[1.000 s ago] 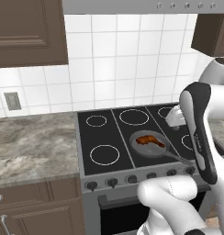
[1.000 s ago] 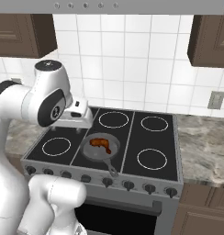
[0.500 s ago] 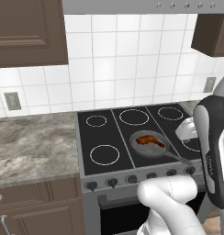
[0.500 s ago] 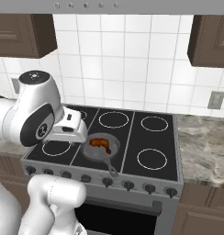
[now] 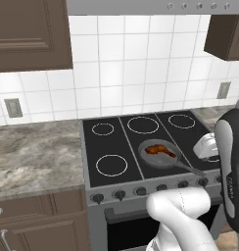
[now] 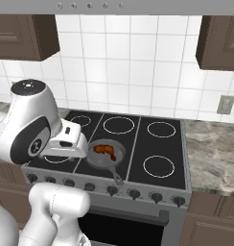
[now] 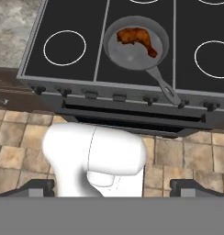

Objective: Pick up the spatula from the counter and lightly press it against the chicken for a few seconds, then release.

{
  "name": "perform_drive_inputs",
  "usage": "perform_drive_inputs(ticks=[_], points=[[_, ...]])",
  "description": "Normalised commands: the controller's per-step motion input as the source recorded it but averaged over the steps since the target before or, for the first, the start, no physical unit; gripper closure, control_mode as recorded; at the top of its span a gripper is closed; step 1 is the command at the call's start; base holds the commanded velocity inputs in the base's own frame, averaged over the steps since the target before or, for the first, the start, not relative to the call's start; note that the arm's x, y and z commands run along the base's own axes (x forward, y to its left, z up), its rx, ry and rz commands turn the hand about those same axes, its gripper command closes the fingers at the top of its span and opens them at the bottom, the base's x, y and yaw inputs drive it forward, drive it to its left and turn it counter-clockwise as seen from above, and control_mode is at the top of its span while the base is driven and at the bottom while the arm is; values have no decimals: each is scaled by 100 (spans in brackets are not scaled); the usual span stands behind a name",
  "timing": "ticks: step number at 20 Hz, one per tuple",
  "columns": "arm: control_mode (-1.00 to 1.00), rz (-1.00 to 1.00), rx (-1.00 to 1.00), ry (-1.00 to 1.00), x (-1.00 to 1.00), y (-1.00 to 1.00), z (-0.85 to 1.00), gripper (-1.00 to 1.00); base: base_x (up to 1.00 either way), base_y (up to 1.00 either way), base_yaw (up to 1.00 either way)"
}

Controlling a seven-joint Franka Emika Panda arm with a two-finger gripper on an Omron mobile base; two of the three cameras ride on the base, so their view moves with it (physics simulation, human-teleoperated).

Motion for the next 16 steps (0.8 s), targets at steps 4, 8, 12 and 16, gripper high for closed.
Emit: perform_drive_inputs(ticks=[4,8,12,16], points=[[100,0,0,0,0,0,0,-100,-21,-14,0],[100,0,0,0,0,0,0,-100,-31,-39,1],[100,0,0,0,0,0,0,-100,-29,-52,5],[100,0,0,0,0,0,0,-100,-25,-59,7]])
